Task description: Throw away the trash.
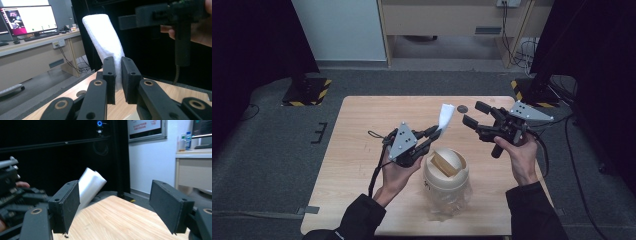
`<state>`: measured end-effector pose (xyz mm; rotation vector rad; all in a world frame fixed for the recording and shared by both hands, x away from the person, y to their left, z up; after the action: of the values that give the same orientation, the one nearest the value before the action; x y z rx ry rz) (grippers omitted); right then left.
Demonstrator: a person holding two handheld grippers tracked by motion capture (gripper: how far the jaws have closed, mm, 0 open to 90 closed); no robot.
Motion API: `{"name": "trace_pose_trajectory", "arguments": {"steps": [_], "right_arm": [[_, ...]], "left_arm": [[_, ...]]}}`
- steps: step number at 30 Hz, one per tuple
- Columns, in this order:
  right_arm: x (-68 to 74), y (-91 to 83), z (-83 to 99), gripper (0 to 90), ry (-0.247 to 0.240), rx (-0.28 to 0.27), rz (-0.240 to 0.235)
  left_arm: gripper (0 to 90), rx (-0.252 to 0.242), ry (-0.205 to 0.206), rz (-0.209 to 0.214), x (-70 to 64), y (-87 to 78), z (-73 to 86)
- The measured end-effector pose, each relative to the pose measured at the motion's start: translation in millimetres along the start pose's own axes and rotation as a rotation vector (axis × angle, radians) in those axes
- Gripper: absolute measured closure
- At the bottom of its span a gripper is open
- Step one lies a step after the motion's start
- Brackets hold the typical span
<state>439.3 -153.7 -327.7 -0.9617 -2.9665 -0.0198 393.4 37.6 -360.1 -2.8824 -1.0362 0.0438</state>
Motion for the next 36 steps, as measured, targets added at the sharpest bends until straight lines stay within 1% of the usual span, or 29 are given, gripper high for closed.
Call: {"name": "trace_pose_trajectory", "arguments": {"steps": [4, 5, 6, 7, 10, 13, 16, 17, 18, 19, 20, 21, 22, 23, 24, 25, 26, 27, 30, 33, 34, 35, 36], "right_arm": [[4.1, 4.5, -2.6, 26.1, 0.003, 0.001, -0.016], [6.9, 7.8, -4.2, 27.3, -0.003, 0.006, -0.027], [6.9, 7.8, -4.2, 27.3, -0.003, 0.006, -0.027], [8.9, 10.3, -5.2, 29.1, -0.001, 0.009, -0.038], [11.4, 12.9, -5.7, 31.9, 0.0, 0.012, -0.053], [12.5, 13.9, -5.5, 34.0, 0.004, 0.013, -0.065], [14.0, 14.3, -3.9, 40.8, 0.011, 0.025, -0.084], [14.0, 14.3, -3.9, 40.8, 0.011, 0.025, -0.084], [14.8, 14.4, -3.6, 43.2, 0.018, 0.026, -0.09], [16.6, 14.3, -2.9, 50.3, 0.022, 0.027, -0.11], [17.4, 14.0, -2.9, 52.7, 0.025, 0.025, -0.115], [17.4, 14.0, -2.9, 52.7, 0.025, 0.025, -0.115], [18.5, 12.2, -3.5, 62.5, 0.031, 0.014, -0.124], [18.9, 11.1, -4.0, 66.6, 0.037, 0.011, -0.129], [18.9, 11.1, -4.0, 66.6, 0.037, 0.011, -0.129], [19.3, 8.5, -5.4, 74.7, 0.049, 0.001, -0.139], [19.3, 8.5, -5.4, 74.7, 0.049, 0.001, -0.139], [19.9, 6.3, -6.7, 79.7, 0.055, -0.004, -0.146], [20.9, 4.8, -6.9, 81.8, 0.053, -0.006, -0.149], [21.3, 4.3, -7.0, 82.0, 0.049, -0.01, -0.151], [20.7, 3.0, -7.9, 82.1, 0.046, -0.015, -0.146], [20.7, 3.0, -7.9, 82.1, 0.046, -0.015, -0.146], [20.0, 2.0, -8.7, 82.1, 0.045, -0.018, -0.141]], "left_arm": [[81.8, -0.001, 0.008, 0.01, -5.0, 2.6, -0.4], [81.8, 0.001, 0.013, 0.023, -8.4, 4.3, -0.9], [81.8, 0.001, 0.013, 0.023, -8.4, 4.3, -0.9], [81.8, 0.0, 0.019, 0.032, -11.6, 5.2, -1.6], [81.8, -0.009, 0.026, 0.042, -16.1, 6.3, -3.1], [81.8, -0.013, 0.032, 0.045, -18.1, 7.0, -3.7], [81.8, -0.017, 0.034, 0.053, -20.2, 8.5, -4.2], [81.8, -0.017, 0.033, 0.056, -21.0, 9.3, -4.1], [81.8, -0.018, 0.032, 0.06, -22.1, 10.1, -3.9], [81.8, -0.016, 0.035, 0.064, -23.6, 11.0, -3.7], [81.8, -0.014, 0.036, 0.066, -24.2, 11.3, -3.5], [81.9, -0.014, 0.036, 0.066, -24.2, 11.3, -3.5], [81.8, -0.01, 0.036, 0.067, -24.7, 11.9, -3.1], [81.9, -0.01, 0.035, 0.067, -24.6, 12.1, -2.9], [81.8, -0.01, 0.035, 0.067, -24.6, 12.1, -2.9], [81.8, -0.011, 0.03, 0.069, -24.6, 12.4, -2.9], [81.7, -0.011, 0.03, 0.069, -24.6, 12.4, -2.9], [81.5, -0.014, 0.022, 0.072, -24.7, 12.8, -3.0], [79.3, -0.012, 0.014, 0.075, -24.8, 13.0, -2.6], [72.7, -0.015, 0.005, 0.072, -23.9, 12.0, -2.6], [70.2, -0.016, -0.008, 0.063, -20.7, 8.5, -2.8], [68.2, -0.016, -0.008, 0.063, -20.7, 8.5, -2.8], [68.2, -0.015, -0.014, 0.058, -18.7, 6.4, -2.7]]}}
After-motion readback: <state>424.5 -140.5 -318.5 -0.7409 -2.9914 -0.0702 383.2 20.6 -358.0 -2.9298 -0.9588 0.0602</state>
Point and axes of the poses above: each handheld gripper's, and its own axes: y roughly forward along the jaws, z roughly out of its underside, x roughly to its left, the point moved 6 cm from there along y, roughly forward along the jaws, and after that the axes turned 8 degrees about -y, right-handed, at the moved point
